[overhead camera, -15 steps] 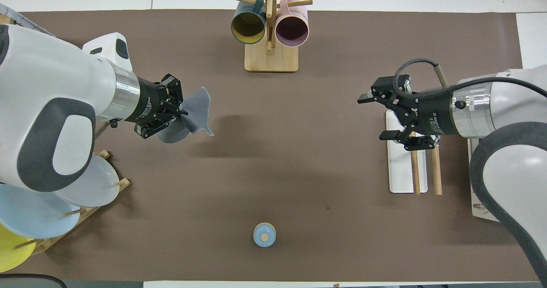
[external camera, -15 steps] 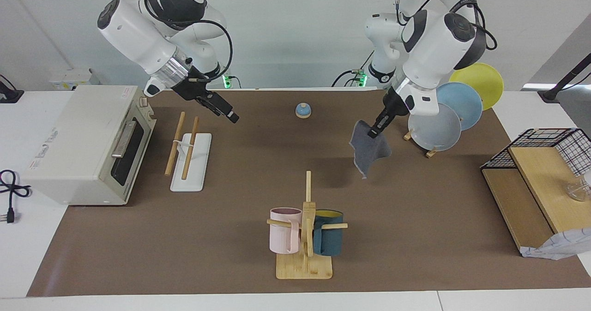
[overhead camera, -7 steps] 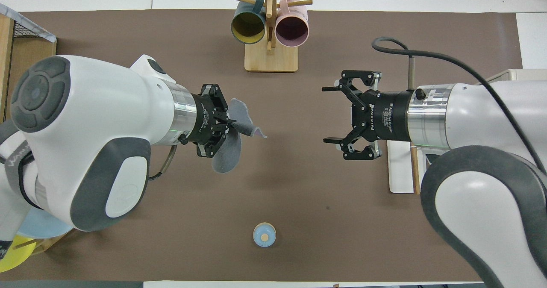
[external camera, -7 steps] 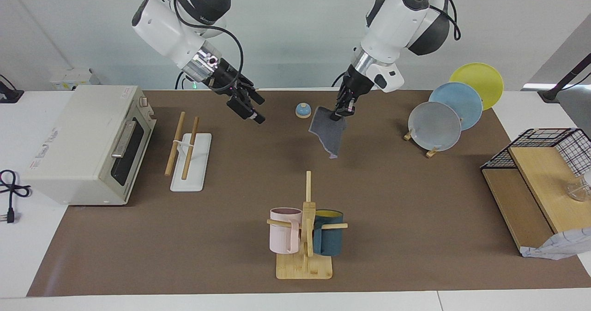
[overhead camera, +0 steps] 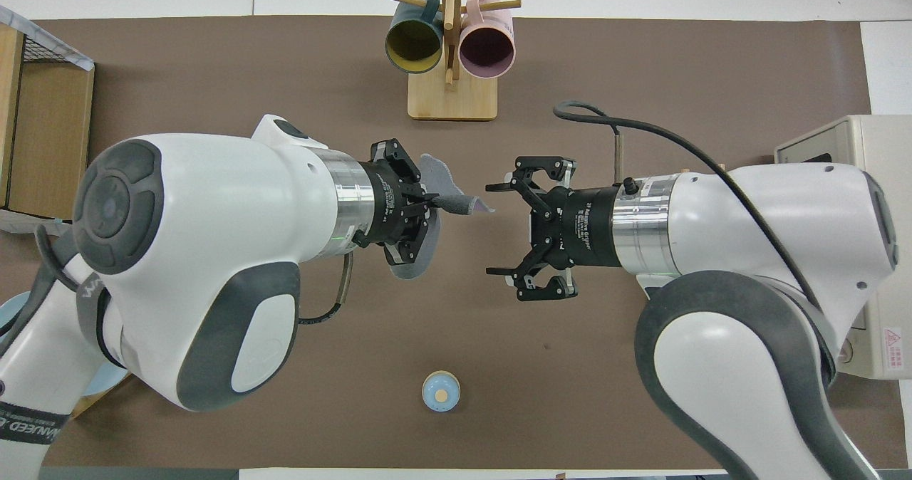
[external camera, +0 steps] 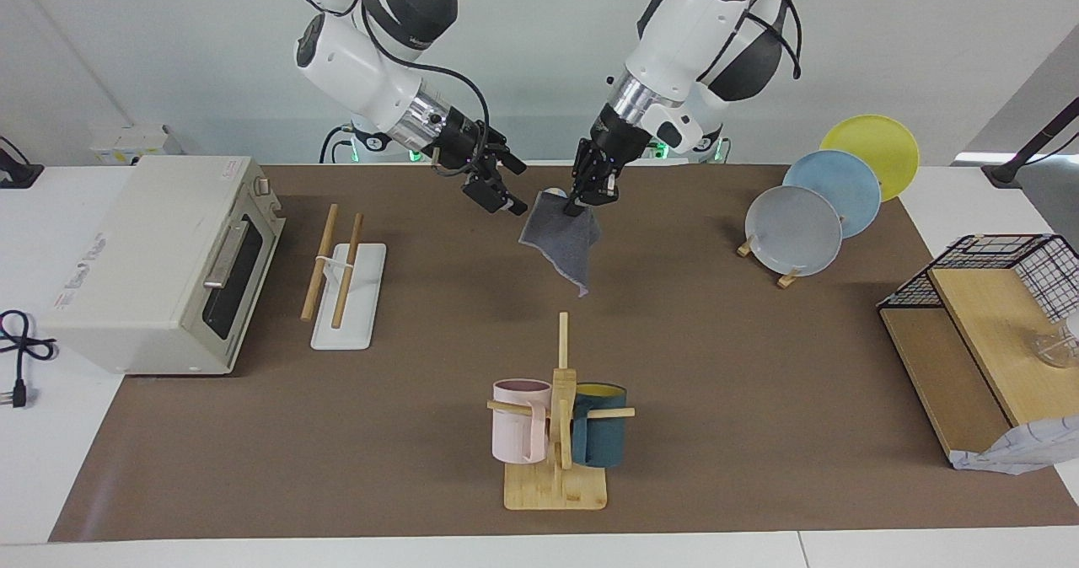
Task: Fold towel and hang on rack
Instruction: 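Grasp the towel with the right gripper while the left gripper releases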
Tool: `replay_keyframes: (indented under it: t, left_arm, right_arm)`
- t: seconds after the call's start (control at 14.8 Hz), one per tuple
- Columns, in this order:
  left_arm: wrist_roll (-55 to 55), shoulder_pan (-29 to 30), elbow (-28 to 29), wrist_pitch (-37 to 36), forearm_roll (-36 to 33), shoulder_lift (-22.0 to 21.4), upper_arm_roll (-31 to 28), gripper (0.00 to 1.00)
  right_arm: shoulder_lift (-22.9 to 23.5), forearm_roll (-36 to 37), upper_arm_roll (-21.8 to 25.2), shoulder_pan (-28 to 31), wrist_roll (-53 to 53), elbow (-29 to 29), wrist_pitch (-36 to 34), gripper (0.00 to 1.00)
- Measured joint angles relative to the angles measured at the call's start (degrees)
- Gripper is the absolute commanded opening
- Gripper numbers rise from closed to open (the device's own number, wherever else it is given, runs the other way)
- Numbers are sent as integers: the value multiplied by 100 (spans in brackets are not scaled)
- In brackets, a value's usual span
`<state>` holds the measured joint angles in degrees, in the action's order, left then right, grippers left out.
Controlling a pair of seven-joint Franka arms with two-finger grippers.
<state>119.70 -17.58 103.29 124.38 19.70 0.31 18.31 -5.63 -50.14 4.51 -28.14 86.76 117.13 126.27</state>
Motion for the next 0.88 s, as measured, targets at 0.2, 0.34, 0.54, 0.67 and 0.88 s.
replay_keyframes:
  t: [0.2, 0.34, 0.54, 0.67, 0.88]
  left_arm:
    - [284, -51, 75, 128, 2, -2, 6, 0]
    - [384, -52, 78, 156, 3, -3, 5, 0]
    - [478, -72, 79, 170, 4, -3, 5, 0]
    - [538, -96, 79, 176, 4, -3, 6, 0]
    - [594, -101, 79, 180, 5, -4, 5, 0]
  right_arm:
    - [72, -25, -2, -105, 2, 21, 144, 100]
    - [134, -28, -1, -129, 3, 28, 217, 100]
    - [330, -39, -1, -219, 3, 29, 568, 100]
    - [459, -188, -3, -300, 3, 22, 855, 94]
    - [576, -359, -6, -426, -38, -20, 1170, 19]
